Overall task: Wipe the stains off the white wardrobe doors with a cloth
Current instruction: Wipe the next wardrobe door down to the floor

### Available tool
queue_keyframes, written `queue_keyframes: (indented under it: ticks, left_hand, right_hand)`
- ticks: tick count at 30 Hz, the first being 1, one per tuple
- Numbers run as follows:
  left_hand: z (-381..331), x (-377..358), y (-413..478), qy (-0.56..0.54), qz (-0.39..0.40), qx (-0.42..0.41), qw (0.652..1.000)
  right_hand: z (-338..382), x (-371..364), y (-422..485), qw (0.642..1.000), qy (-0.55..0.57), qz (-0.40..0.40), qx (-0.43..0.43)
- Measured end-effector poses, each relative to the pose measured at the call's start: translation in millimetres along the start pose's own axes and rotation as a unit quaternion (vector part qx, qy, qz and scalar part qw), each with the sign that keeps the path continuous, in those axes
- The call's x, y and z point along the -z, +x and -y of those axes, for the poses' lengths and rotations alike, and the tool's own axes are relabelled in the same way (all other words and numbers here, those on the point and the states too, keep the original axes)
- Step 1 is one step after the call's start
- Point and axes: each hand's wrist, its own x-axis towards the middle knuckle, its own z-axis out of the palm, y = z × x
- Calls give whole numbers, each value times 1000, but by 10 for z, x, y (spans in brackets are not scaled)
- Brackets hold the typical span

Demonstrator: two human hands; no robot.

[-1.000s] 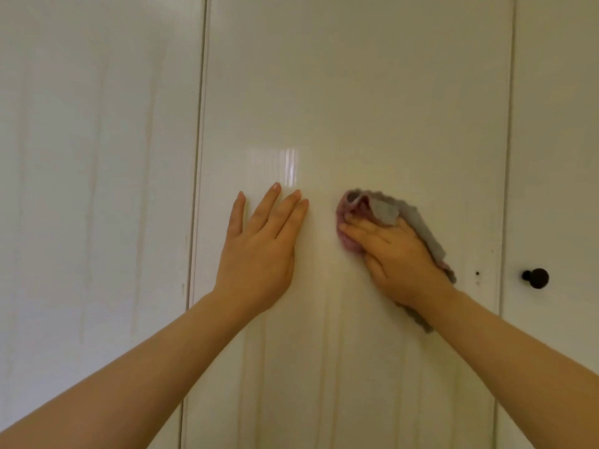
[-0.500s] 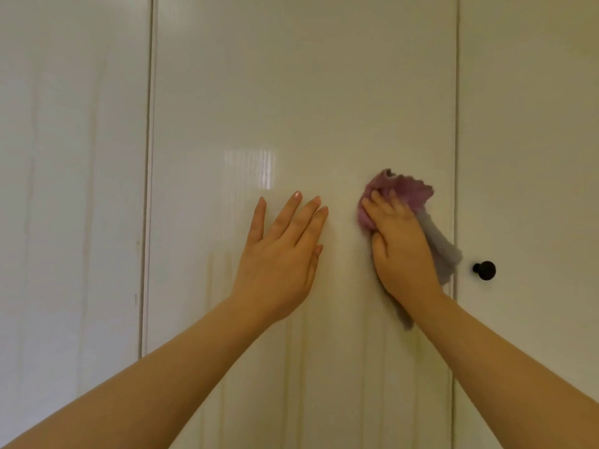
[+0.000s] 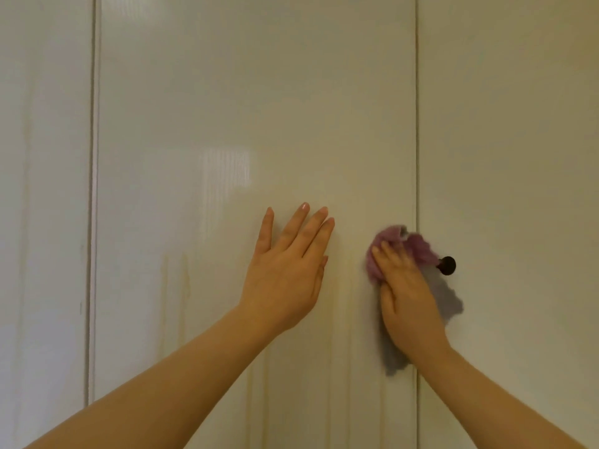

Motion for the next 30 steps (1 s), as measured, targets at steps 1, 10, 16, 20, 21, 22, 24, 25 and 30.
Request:
queue_keyframes:
  ticks: [1,10,16,20,21,22,24,25,30]
  left_hand:
    - [-13,-14,11,3,0,-6,1000]
    - [-242,-179,131,16,-12,17,1000]
    - [-281,-210,151,22,-26,17,999]
    - [-278,-218,129,24,-41,15,999]
    - [-276,-214,134,23,-41,15,999]
    - [-266,-209,133,21,-38,14,999]
    - [-254,-203,124,19,-33,11,999]
    - [-255,-205,122,21,-33,11,999]
    - [-308,-193,122,12,-31,31,999]
  right_hand:
    - [-38,48,13,1000,-10,10,26]
    - [-109,73,25,999,-4,6,-34]
    - [-119,226,231,1000,16,10,-23]
    - [-84,142,257,999,19,-7,-39]
    - [-112,79,50,999,16,2,-40]
    - [-118,44,-158,999,16,10,-37]
    - [-157,91,-310,1000,1,20,-8]
    - [-165,157,-215,1000,-5,13,-2]
    - [-61,172,160,998,7,7,-56]
